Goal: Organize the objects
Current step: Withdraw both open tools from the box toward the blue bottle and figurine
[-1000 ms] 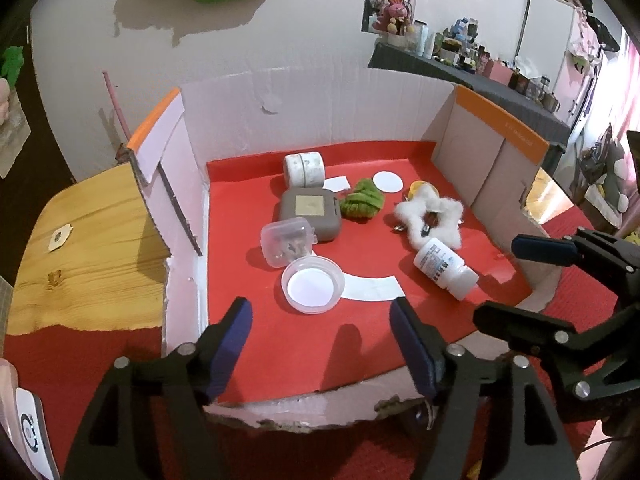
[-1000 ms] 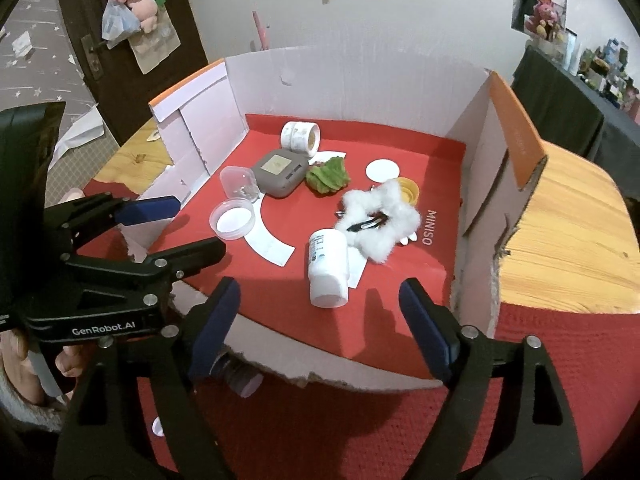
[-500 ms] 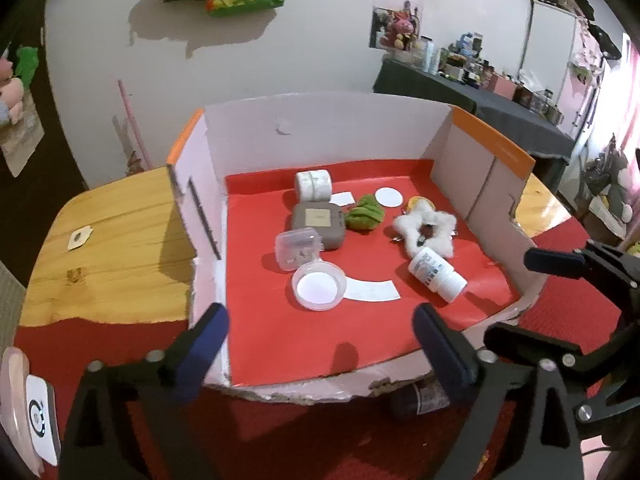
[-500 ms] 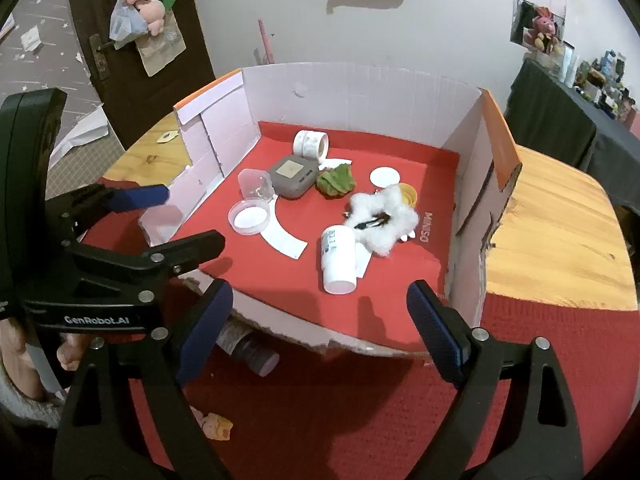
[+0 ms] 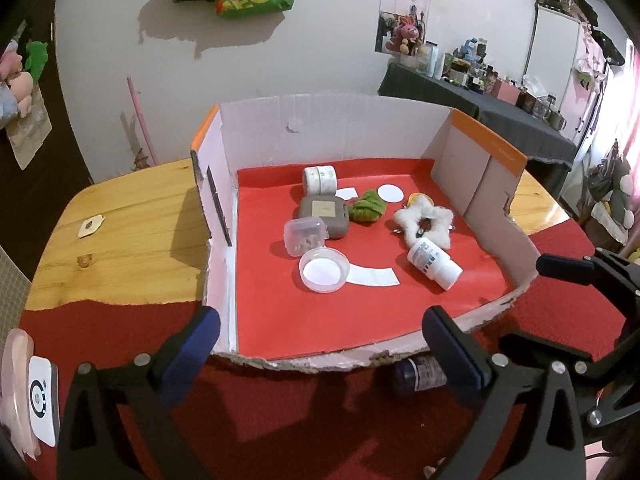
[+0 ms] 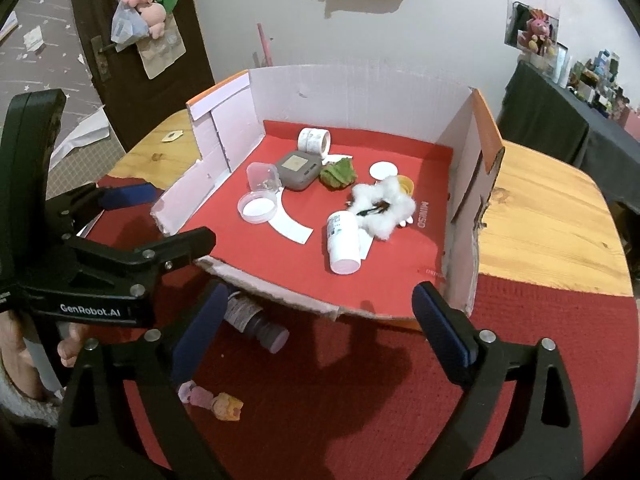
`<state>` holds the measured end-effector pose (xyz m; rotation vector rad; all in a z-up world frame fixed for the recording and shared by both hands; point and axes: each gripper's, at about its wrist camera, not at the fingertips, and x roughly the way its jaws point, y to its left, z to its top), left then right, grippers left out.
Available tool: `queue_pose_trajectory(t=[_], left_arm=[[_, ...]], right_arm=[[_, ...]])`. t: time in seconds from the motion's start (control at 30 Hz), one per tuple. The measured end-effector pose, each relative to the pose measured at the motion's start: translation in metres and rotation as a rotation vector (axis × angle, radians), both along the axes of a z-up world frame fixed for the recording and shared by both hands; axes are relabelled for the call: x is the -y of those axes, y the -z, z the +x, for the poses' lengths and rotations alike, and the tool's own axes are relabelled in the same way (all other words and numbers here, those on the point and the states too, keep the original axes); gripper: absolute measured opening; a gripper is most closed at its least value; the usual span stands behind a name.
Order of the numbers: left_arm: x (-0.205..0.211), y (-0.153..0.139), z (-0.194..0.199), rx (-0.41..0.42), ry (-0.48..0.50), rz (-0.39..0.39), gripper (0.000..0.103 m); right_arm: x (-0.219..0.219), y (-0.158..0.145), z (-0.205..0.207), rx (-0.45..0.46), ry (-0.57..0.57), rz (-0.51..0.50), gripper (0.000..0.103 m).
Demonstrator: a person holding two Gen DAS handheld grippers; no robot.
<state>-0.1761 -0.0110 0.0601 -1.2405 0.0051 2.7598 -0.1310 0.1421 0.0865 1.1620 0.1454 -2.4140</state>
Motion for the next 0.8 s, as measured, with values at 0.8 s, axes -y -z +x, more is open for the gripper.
queue_pose_trajectory(t=[0.8], left_arm=[[-0.003,0.006,0.032,0.016,0.009,0.015,0.103]], right_arm=[[0.004,0.015,0.051,0.022,-0.038,0.015,0.095]])
